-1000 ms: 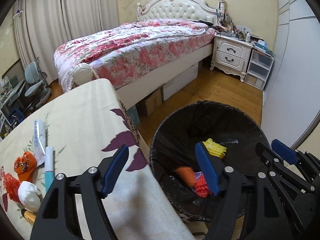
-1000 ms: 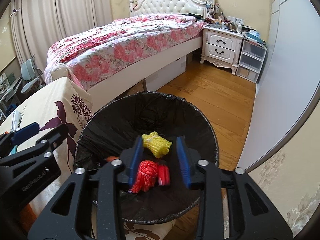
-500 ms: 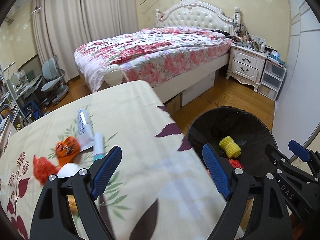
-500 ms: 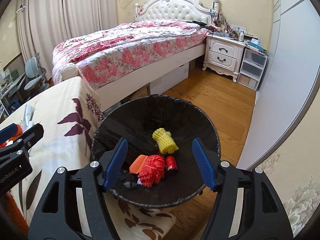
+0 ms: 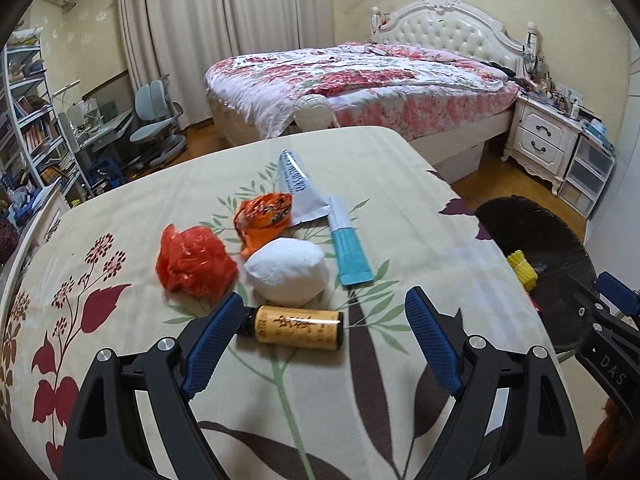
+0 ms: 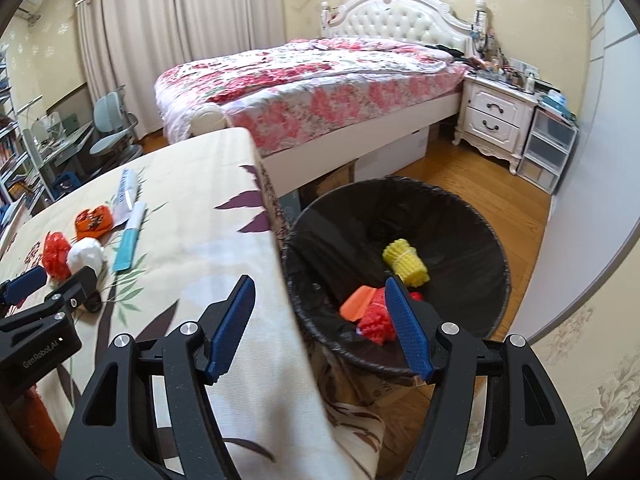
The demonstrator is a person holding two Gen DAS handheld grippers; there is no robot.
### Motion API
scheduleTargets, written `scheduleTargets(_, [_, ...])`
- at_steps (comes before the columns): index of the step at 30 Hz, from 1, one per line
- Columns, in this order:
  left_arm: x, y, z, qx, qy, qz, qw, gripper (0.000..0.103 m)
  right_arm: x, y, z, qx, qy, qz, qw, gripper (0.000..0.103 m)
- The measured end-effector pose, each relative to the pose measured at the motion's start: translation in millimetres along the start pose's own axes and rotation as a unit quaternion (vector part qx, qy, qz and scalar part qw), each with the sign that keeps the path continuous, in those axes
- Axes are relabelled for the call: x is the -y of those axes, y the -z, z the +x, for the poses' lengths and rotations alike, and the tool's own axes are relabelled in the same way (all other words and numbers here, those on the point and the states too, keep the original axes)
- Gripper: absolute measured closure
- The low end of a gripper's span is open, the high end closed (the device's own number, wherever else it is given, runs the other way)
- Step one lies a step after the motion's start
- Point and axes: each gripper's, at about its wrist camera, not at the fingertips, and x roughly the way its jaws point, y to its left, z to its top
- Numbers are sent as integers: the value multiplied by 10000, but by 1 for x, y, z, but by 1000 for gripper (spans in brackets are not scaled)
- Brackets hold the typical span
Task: Collect trash
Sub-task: 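Move both open tools back over the gold bottle and white ball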
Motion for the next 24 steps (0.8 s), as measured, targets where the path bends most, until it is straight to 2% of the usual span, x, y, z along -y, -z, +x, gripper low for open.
scheduleTargets(8, [-16,4,20,-268,-33,3,9996,20,-29,4,0,-77,-218,-207,9995,37])
scheduleTargets(11, [-22,7,26,-422,66,-56,9991,20,-37,5,1,-108,-258,-281,9992,37])
scheduleTargets(24, [-55,25,21,-759,-4,-348,9965,20,-53,11,1,-188,-389,-435,9981,37])
